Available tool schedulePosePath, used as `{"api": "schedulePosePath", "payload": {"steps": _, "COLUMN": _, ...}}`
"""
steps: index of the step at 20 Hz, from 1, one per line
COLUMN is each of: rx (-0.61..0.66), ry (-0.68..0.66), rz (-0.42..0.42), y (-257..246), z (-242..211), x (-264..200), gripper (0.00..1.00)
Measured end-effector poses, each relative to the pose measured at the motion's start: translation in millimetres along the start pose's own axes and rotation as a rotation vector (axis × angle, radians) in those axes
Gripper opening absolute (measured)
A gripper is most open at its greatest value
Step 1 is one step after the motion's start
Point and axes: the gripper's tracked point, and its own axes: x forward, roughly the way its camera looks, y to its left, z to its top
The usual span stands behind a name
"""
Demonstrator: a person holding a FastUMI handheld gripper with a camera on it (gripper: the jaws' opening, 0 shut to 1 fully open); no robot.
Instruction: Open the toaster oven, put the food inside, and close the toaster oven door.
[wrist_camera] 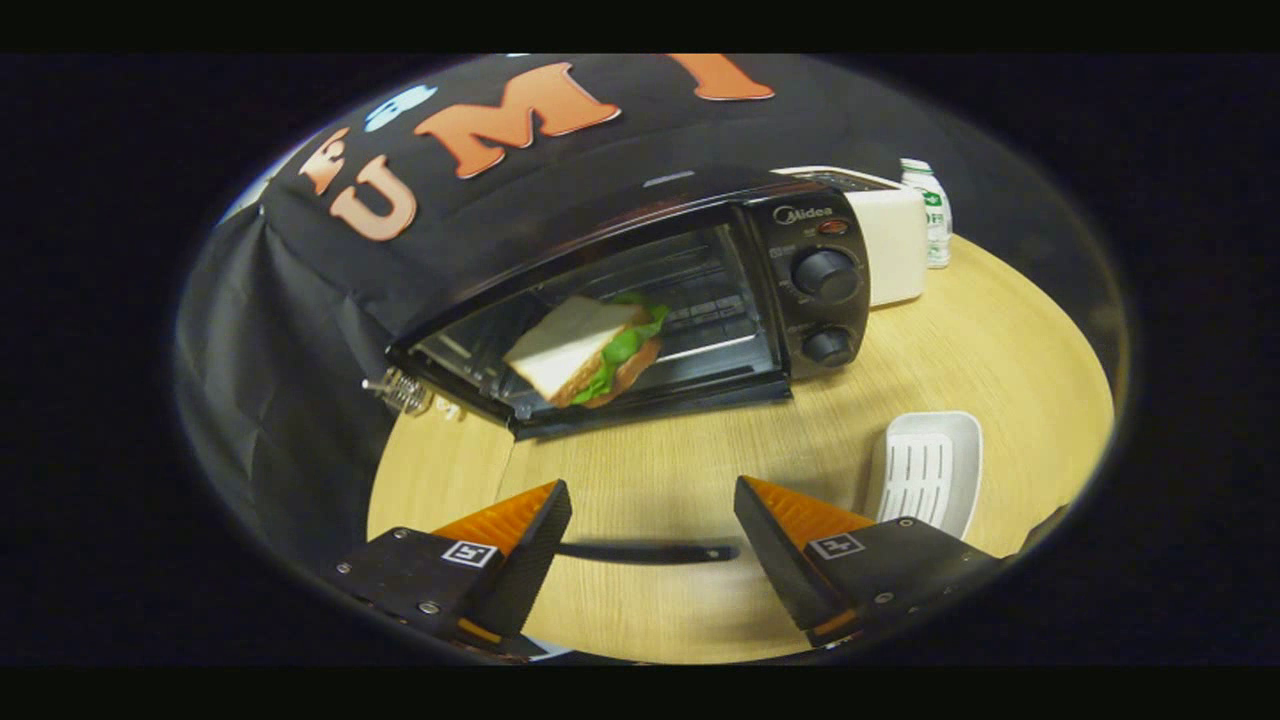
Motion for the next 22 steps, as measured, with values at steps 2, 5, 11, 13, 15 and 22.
{"api": "schedulePosePath", "payload": {"steps": 2, "rx": -0.059, "ry": 0.047, "rz": -0.019, "y": -3.7, "z": -17.8, "x": -7.1, "gripper": 0.97}}
{"api": "schedulePosePath", "payload": {"steps": 5, "rx": -0.123, "ry": 0.111, "rz": -0.022, "y": -7.0, "z": -44.6, "x": -11.2, "gripper": 0.97}}
{"api": "schedulePosePath", "payload": {"steps": 11, "rx": -0.180, "ry": 0.189, "rz": -0.050, "y": -12.3, "z": -77.2, "x": -6.6, "gripper": 0.96}}
{"api": "schedulePosePath", "payload": {"steps": 13, "rx": -0.218, "ry": 0.195, "rz": -0.056, "y": -10.5, "z": -78.6, "x": -9.8, "gripper": 0.95}}
{"api": "schedulePosePath", "payload": {"steps": 15, "rx": -0.226, "ry": 0.230, "rz": -0.042, "y": -7.3, "z": -90.6, "x": -11.2, "gripper": 0.93}}
{"api": "schedulePosePath", "payload": {"steps": 22, "rx": -0.209, "ry": 0.255, "rz": -0.071, "y": -6.5, "z": -96.4, "x": 19.2, "gripper": 0.91}}
